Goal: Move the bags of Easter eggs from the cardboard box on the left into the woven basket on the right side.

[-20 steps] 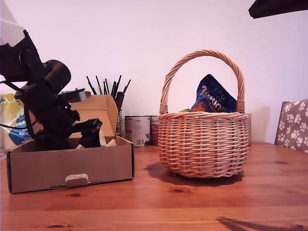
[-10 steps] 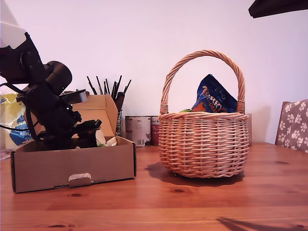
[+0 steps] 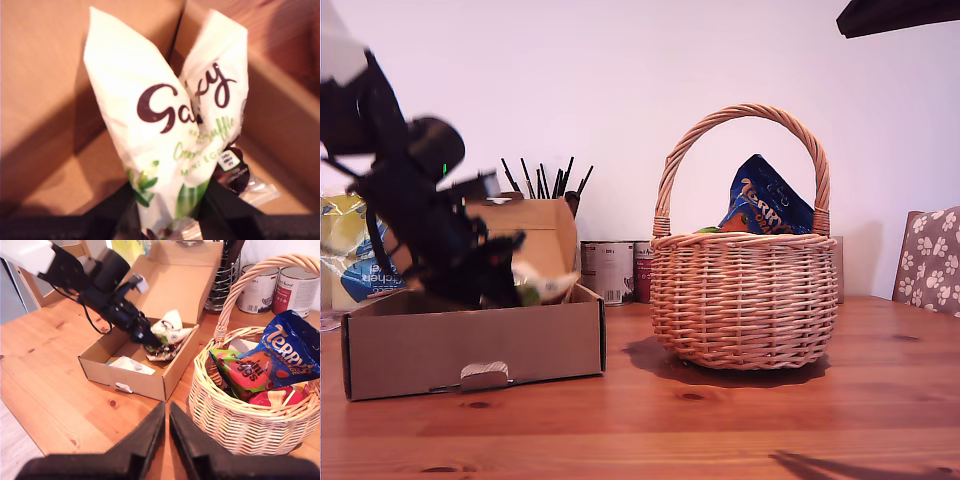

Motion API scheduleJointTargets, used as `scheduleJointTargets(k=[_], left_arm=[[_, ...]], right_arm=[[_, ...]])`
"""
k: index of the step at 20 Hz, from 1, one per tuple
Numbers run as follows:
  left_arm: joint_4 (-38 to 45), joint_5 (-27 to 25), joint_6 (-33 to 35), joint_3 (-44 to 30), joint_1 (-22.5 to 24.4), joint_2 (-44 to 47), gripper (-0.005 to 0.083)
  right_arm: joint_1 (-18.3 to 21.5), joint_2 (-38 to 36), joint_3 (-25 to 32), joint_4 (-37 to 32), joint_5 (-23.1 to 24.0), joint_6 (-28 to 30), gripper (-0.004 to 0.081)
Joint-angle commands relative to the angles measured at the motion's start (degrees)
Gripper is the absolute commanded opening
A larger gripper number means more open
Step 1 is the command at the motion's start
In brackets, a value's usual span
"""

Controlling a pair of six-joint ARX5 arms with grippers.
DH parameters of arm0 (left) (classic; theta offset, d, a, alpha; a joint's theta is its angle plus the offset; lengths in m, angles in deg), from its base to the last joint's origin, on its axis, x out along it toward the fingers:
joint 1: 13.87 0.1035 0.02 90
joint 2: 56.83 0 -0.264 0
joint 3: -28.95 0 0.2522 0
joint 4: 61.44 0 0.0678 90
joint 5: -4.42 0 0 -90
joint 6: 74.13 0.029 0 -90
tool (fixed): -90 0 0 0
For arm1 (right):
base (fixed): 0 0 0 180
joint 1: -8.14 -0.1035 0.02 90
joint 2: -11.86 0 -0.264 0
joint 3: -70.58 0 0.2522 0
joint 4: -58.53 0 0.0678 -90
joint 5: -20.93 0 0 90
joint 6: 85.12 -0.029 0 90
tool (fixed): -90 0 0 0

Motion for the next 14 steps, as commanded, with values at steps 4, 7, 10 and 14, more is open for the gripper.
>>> scheduleJointTargets(k=[4, 7, 10, 14], left_arm=[[-3.2, 7.9, 1.7, -0.2, 0.4, 10.1, 0.0174], [-4.5, 20.8, 0.8, -0.2, -0.8, 13.1, 0.0175], [-4.1, 24.6, 0.5, -0.2, -6.3, 13.5, 0.0175], [0.8, 21.2, 0.5, -0.2, -15.5, 13.2, 0.0175]], right_arm=[[-0.2, 0.0, 0.9, -0.4, 0.1, 0.2, -0.0011], [-0.2, 0.0, 0.9, -0.3, 0.3, 0.2, -0.0011], [0.2, -1.1, 0.9, -0.1, 5.2, -0.1, -0.0011], [0.3, -5.7, 0.9, 4.6, 15.0, -0.3, -0.0011]])
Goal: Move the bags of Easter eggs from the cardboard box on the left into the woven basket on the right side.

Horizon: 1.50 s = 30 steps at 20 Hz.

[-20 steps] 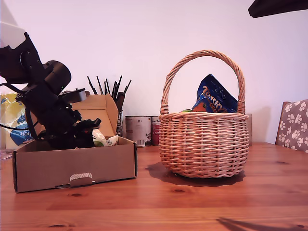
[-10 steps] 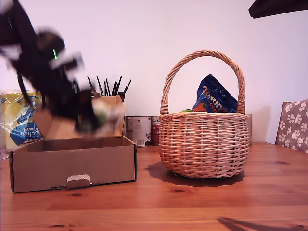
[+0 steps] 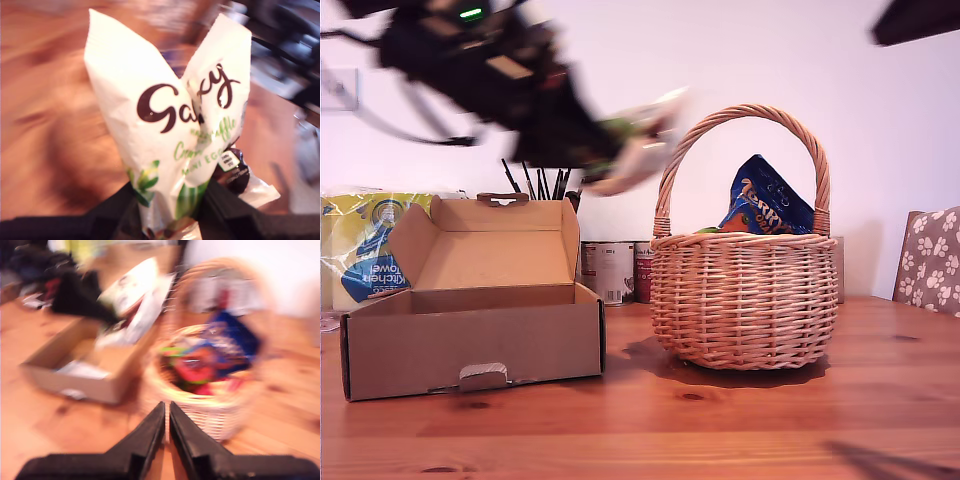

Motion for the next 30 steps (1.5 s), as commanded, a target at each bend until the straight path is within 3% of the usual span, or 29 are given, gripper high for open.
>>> scheduleJointTargets(k=[1, 5, 10, 14, 20, 21, 23, 24, 30], left_arm=[[4.4, -2.7, -0.2, -0.3, -2.4, -0.9, 0.0175], [16.3, -12.3, 0.3, -0.3, -8.3, -3.3, 0.0175], [30.7, -16.8, 0.2, -0.3, -9.9, -11.4, 0.0175], [32.4, -19.4, -0.2, -0.1, -9.9, -17.9, 0.0175], [29.2, -19.3, -0.2, 1.4, -10.1, -18.8, 0.0193], [29.1, -19.3, -0.2, 2.1, -10.1, -18.8, 0.0278], [27.9, -19.3, -0.6, 3.8, -10.1, -18.8, 0.0609], [25.4, -19.3, -1.4, 5.4, -10.1, -18.7, 0.0693], [9.8, -19.3, -0.7, 9.8, -10.1, -12.8, 0.0683]], right_arm=[[0.3, -2.0, 0.9, 1.9, 3.2, -0.3, -0.0011], [0.2, -6.4, 0.9, 4.8, 5.9, -0.3, -0.0011], [0.2, -8.5, 0.9, 5.0, 5.9, -0.7, -0.0011], [0.2, -8.6, 0.9, 5.0, 5.9, -0.7, -0.0011], [0.2, -8.6, 0.9, 5.0, 5.9, -0.7, -0.0011], [0.2, -8.6, 0.9, 5.0, 5.9, -0.7, -0.0011], [0.2, -8.6, 0.9, 5.0, 5.9, -0.7, -0.0011], [0.2, -8.6, 0.9, 5.0, 5.9, -0.7, -0.0011], [0.2, -8.6, 0.9, 5.1, 5.7, -1.6, -0.0011]])
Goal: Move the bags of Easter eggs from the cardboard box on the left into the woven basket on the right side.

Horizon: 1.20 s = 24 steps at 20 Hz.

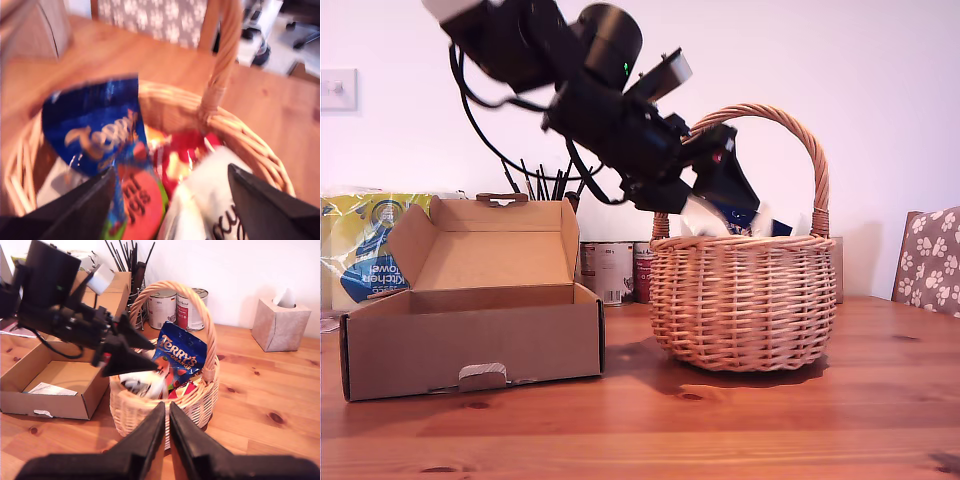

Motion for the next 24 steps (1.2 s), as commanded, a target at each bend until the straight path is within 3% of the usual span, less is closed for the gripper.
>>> scheduleJointTargets(k=[1, 2, 5, 6, 10, 14, 19, 24], left_arm=[[-3.4, 0.2, 0.9, -0.2, -0.1, 3.9, 0.0638], [-6.5, 0.2, 1.5, -0.2, 0.0, 5.5, 0.0544], [-14.3, 0.2, 3.1, -0.2, 0.5, 9.6, 0.0091], [-16.6, 0.2, 3.1, -0.2, 0.8, 10.6, -0.0019], [-19.4, -0.4, 3.1, -4.2, 2.4, 14.8, -0.0019], [-13.3, -2.5, 2.8, -15.6, 3.8, 23.8, -0.0019], [-6.4, -8.7, 1.4, -30.7, 6.8, 38.5, -0.0019], [-7.6, -13.7, 0.4, -37.1, 9.6, 51.7, -0.0019]], right_arm=[[0.2, -0.3, 0.9, 0.0, -0.2, -0.2, -0.0011], [0.2, -0.2, 0.9, 0.2, -0.4, -0.1, -0.0011], [0.2, 0.2, 0.9, 0.7, -0.5, -0.3, -0.0011], [0.2, 0.3, 0.9, 0.7, -0.6, -0.3, -0.0011], [0.2, 2.1, 0.9, 0.5, -4.1, -1.6, -0.0011], [0.2, 4.6, 0.9, -6.3, -8.1, -1.7, -0.0011], [0.2, 10.3, 0.9, -13.2, -8.5, -1.9, -0.0011], [0.2, 15.8, 0.5, -22.4, -9.0, -1.6, -0.0011]])
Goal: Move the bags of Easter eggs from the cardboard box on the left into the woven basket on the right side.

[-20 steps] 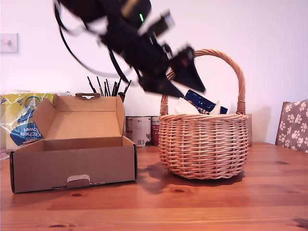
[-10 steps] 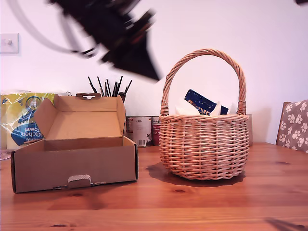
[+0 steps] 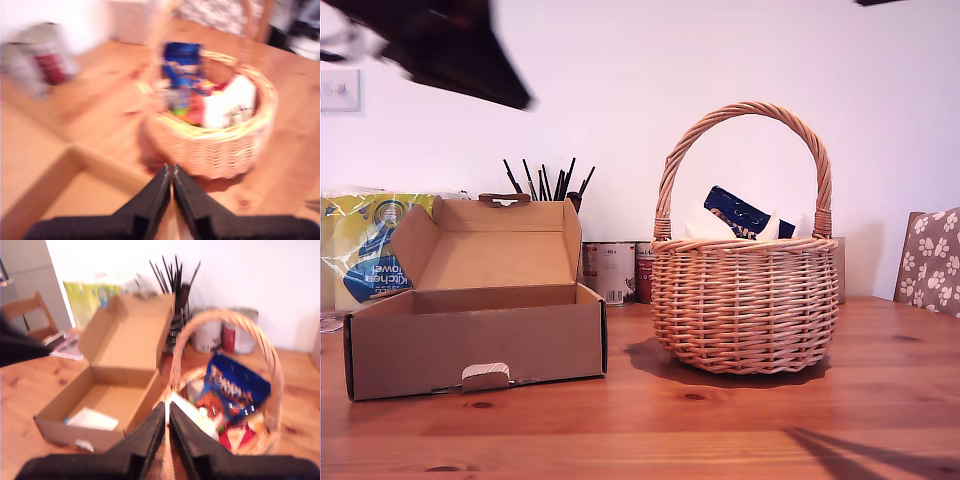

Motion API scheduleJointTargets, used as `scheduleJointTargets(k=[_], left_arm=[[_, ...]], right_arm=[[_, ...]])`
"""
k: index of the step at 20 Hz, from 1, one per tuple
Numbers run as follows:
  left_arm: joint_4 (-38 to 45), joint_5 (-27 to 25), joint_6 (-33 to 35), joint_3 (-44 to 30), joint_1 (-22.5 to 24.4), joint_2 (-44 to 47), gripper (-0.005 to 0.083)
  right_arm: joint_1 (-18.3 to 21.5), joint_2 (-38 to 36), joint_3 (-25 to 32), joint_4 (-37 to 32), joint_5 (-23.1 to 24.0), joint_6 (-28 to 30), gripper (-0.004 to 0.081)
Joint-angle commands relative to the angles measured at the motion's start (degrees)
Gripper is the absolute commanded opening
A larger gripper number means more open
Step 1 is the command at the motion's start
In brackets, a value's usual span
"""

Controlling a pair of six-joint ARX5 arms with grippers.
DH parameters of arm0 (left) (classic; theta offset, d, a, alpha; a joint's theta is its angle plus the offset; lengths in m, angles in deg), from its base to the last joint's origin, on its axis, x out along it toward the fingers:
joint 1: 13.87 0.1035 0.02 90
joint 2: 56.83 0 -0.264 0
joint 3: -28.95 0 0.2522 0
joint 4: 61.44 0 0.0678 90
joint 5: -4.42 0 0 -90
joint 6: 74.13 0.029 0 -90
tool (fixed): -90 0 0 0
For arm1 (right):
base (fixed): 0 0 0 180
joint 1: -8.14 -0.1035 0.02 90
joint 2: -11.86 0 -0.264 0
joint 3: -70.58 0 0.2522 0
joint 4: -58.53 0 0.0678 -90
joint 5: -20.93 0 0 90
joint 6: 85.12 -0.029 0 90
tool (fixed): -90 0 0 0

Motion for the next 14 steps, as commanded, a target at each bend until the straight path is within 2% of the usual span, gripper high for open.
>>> scheduleJointTargets(k=[1, 5, 14], left_arm=[[-0.8, -1.2, -0.5, -1.2, 0.5, 2.8, -0.0019], [-3.5, -1.3, -1.0, -1.1, 0.8, 6.9, -0.0019], [-3.5, -1.4, -1.0, -1.1, 0.8, 6.4, -0.0019]], right_arm=[[0.2, 1.0, -0.1, -1.2, 0.1, 0.0, -0.0011], [0.2, 2.1, -0.4, 1.1, 0.2, 0.0, -0.0011], [0.2, 2.1, -0.4, 8.6, 0.2, 0.0, -0.0011]])
